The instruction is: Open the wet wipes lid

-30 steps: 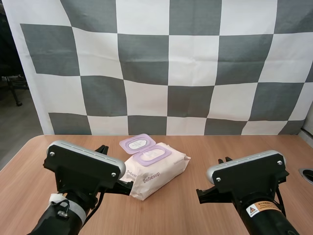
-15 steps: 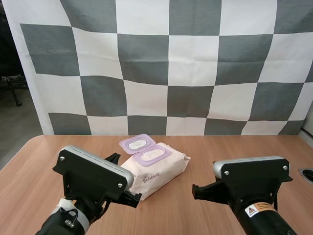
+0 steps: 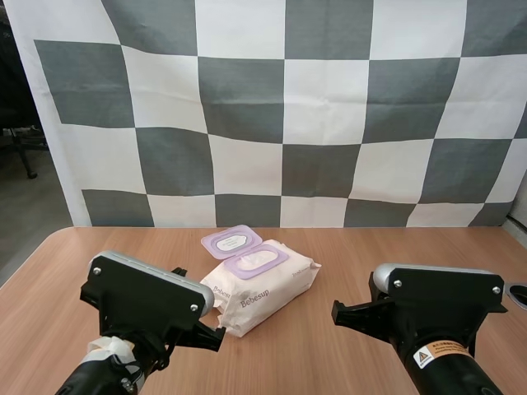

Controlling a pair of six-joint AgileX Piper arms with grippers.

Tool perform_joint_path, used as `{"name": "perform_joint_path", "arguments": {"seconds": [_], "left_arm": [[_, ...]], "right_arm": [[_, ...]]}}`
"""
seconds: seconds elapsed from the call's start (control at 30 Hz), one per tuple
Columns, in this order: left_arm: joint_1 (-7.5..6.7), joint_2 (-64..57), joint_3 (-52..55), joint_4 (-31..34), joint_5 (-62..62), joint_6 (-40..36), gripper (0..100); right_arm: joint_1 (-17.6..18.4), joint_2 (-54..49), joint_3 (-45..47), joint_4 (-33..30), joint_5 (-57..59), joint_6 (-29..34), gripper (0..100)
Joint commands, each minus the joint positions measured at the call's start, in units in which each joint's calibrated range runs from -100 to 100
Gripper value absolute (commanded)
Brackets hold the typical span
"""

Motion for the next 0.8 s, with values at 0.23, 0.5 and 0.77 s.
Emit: {"name": "perform_joint_path", "arguments": {"seconds": [0.23, 0.5, 0.77], "left_arm": [[-0.04, 0.0, 0.0, 31.15, -0.05, -27.31, 0], [-0.04, 0.0, 0.0, 31.17, -1.19, -26.72, 0], [-0.04, 0.0, 0.0, 31.17, -21.46, -23.71, 0]], "right_arm": [[0.05, 0.0, 0.0, -6.81, 0.17, -3.0, 22], [0.05, 0.0, 0.0, -6.33, 0.17, -2.99, 22], [0.05, 0.0, 0.0, -6.24, 0.32, -2.45, 0]]}}
